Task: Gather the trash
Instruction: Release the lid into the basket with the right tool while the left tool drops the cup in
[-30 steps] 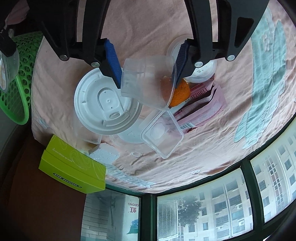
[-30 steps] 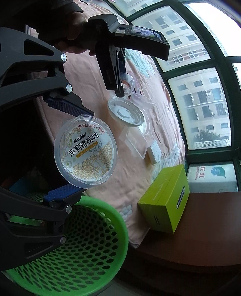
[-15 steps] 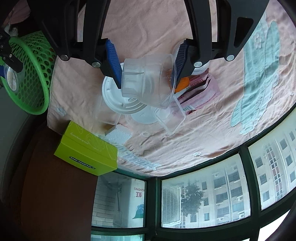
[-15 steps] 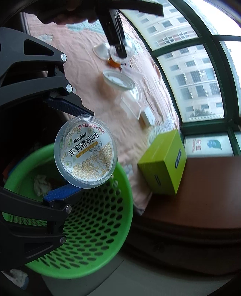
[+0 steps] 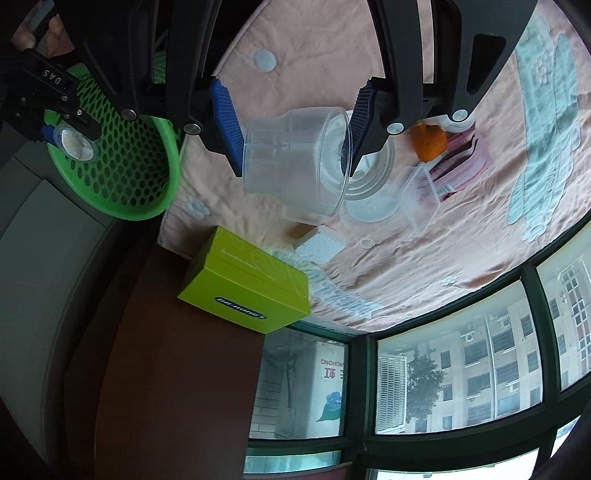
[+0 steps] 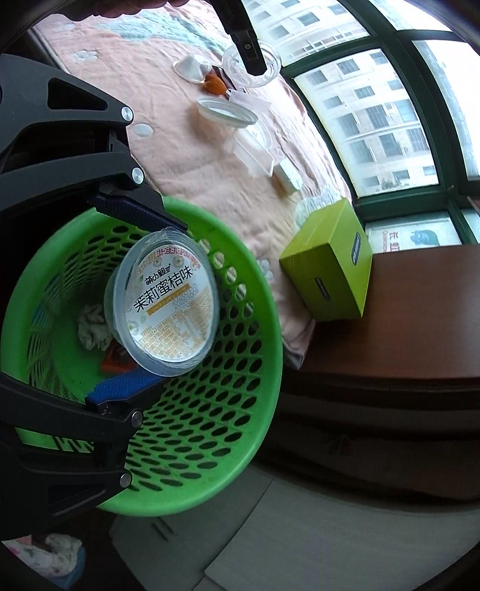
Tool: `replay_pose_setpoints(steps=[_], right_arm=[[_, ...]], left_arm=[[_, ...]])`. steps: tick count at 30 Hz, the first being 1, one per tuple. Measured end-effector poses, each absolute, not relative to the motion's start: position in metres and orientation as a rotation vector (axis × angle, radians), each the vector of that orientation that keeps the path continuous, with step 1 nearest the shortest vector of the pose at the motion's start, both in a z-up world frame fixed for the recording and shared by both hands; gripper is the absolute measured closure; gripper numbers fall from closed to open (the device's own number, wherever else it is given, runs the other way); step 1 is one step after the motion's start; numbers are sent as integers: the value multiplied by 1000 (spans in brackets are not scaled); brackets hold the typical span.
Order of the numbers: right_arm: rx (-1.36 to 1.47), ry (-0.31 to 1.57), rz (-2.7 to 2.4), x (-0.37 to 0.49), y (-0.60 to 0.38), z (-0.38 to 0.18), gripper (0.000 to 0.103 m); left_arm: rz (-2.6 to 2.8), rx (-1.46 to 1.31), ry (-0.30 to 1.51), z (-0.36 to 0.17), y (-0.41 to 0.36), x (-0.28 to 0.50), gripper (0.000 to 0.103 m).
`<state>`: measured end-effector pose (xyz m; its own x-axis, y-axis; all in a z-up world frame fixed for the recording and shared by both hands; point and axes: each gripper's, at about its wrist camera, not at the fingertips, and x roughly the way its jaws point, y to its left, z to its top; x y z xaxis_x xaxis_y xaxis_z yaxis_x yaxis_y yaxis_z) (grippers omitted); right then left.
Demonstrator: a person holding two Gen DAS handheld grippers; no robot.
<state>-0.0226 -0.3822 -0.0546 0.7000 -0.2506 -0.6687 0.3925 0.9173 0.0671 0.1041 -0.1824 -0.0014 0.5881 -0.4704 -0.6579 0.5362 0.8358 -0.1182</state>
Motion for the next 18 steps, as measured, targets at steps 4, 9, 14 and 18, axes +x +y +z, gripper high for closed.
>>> replay_pose_setpoints(steps=[4, 9, 14, 18], right_arm=[[221, 699, -380, -30, -391, -53, 27], [234, 678, -410, -42, -402, -48, 25], [240, 660, -450, -58, -412, -44, 24], [246, 643, -486, -74, -421, -43, 22]], left_arm=[[-648, 107, 740, 1, -207, 96, 52], [-728, 145, 733, 3, -242, 81, 52], [-793, 184, 739, 0, -274, 66, 52], [-842, 211, 760, -6, -296, 57, 52]])
